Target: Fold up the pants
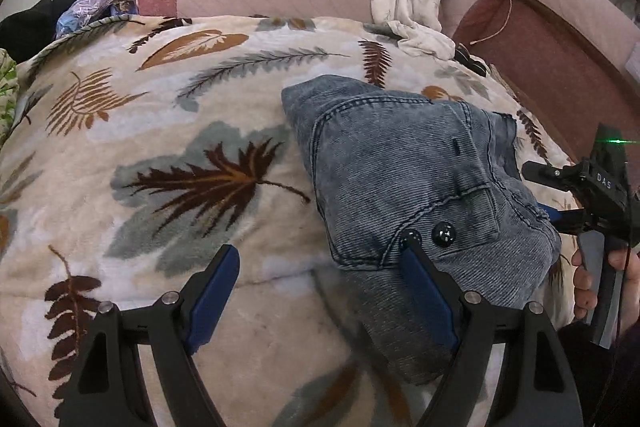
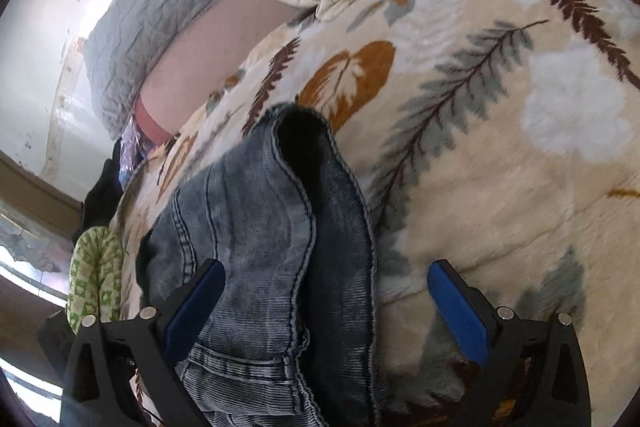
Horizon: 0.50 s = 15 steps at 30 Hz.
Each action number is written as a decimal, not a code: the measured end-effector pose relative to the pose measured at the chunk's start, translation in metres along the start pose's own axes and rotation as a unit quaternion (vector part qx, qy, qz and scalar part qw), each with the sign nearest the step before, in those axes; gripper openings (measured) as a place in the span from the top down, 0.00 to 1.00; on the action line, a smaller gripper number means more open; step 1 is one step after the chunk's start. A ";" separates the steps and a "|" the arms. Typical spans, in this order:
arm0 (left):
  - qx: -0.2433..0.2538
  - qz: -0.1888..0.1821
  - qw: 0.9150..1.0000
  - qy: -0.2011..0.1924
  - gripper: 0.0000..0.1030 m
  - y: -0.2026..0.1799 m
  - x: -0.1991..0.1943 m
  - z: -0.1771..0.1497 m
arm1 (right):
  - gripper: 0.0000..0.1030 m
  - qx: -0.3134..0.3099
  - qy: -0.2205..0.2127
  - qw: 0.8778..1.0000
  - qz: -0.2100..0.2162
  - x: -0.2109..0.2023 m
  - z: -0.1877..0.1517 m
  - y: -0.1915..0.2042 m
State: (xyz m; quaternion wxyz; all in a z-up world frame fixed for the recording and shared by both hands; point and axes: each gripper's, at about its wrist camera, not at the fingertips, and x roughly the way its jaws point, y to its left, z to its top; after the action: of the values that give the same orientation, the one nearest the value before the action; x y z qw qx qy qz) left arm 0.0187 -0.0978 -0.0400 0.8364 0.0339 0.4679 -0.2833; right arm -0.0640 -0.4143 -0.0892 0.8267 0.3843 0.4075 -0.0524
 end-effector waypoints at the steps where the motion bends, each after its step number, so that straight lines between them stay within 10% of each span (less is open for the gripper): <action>1: 0.000 -0.003 1.000 0.000 0.18 -0.001 0.000 0.000 | 0.00 -0.002 0.004 1.000 0.003 0.002 -0.001 0.001; 15: 0.002 -0.047 0.999 0.017 0.18 -0.011 0.013 0.006 | 0.00 -0.004 0.062 0.994 0.095 0.022 -0.013 0.016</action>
State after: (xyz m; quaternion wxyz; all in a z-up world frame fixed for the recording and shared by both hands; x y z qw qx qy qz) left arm 0.0229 -0.1145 -0.0443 0.8139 0.0182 0.4828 -0.3227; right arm -0.0508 -0.3892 -0.0998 0.8026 0.4205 0.4200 0.0515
